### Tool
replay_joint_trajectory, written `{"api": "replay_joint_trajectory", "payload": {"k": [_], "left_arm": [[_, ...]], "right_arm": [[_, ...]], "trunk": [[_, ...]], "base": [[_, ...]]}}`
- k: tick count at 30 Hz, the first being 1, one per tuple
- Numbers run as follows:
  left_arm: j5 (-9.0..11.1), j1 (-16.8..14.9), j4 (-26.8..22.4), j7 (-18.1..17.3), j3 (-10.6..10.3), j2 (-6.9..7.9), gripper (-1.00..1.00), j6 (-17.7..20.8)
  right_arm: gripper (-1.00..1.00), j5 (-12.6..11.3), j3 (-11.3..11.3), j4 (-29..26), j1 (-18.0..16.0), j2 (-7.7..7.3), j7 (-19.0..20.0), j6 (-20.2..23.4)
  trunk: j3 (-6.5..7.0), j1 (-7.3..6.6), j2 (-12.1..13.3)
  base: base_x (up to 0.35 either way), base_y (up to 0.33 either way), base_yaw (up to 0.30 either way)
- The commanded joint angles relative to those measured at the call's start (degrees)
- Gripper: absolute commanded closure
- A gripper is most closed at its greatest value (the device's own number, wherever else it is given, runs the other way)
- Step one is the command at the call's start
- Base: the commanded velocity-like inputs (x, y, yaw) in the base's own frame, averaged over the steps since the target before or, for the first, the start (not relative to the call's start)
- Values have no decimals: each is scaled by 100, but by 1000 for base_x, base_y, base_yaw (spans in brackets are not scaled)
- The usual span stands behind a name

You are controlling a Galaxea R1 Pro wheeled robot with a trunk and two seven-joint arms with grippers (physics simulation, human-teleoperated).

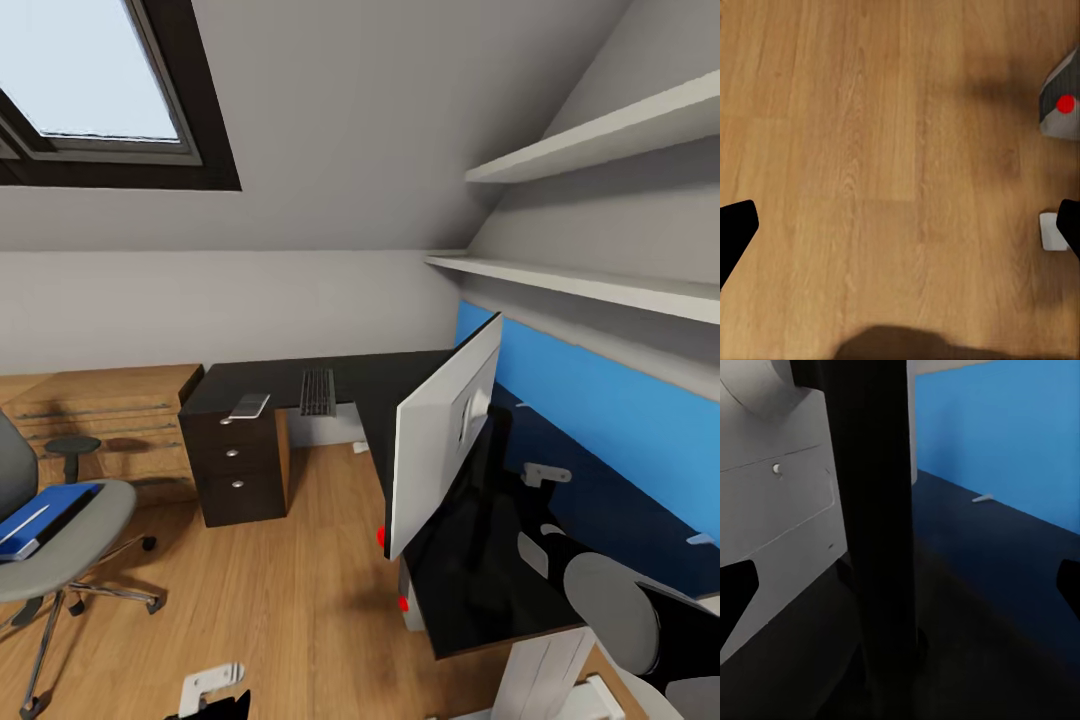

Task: In the bedroom, organize the workspace by keeping the computer under the desk, ensuring the monitor is on the desk, placing the keyboard on the desk next to the monitor, placing the mouse on the desk next to the keyboard, moving the folder from the swivel chair onto the desk next to the mouse, stacking the notebook on top of the folder with the pen on top of the notebook, and positioning the swivel chair next to the desk.

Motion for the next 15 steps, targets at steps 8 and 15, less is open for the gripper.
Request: {"api": "replay_joint_trajectory", "payload": {"k": [8,15], "left_arm": [[79,0,-134,25,37,-6,-100,97],[85,0,-4,22,63,-5,-100,-176]], "right_arm": [[-100,59,-42,4,-5,-8,-19,-24],[-100,59,-42,0,-5,-20,-19,-26]], "trunk": [[-6,1,-4],[-6,1,-4]], "base": [[0,0,0],[0,0,0]]}}
